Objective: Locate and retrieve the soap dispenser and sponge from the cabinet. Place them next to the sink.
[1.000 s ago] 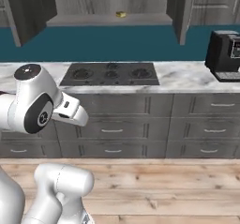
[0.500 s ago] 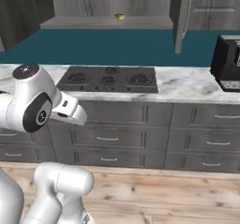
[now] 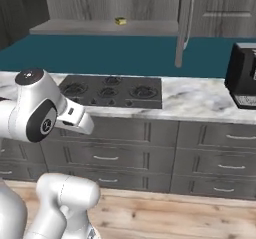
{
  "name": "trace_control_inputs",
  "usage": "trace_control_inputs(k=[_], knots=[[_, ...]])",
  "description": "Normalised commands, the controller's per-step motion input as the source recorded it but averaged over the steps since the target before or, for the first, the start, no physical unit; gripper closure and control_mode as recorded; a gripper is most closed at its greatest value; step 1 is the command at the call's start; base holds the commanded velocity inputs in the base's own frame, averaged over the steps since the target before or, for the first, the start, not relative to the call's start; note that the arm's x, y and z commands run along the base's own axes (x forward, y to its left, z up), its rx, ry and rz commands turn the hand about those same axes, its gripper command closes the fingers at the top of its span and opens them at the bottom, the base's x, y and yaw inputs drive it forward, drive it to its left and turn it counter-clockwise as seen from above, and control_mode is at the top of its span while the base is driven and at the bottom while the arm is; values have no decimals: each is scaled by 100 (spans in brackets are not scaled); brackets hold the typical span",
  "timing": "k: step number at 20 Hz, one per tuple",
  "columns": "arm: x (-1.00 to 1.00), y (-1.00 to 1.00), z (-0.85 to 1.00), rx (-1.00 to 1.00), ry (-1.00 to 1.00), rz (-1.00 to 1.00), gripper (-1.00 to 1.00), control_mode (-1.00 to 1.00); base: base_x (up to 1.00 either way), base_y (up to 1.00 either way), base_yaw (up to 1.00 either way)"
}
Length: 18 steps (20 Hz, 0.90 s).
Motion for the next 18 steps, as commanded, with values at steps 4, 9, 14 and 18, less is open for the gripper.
trace_control_inputs(k=[4, 9, 14, 18], knots=[[0, 0, 0, 0, 0, 0, -100, 100, 80, 14, 20], [0, 0, 0, 0, 0, 0, -100, 100, 92, 0, 18], [0, 0, 0, 0, 0, 0, -100, 100, 87, -2, 15], [0, 0, 0, 0, 0, 0, -100, 100, 90, -15, 20]])
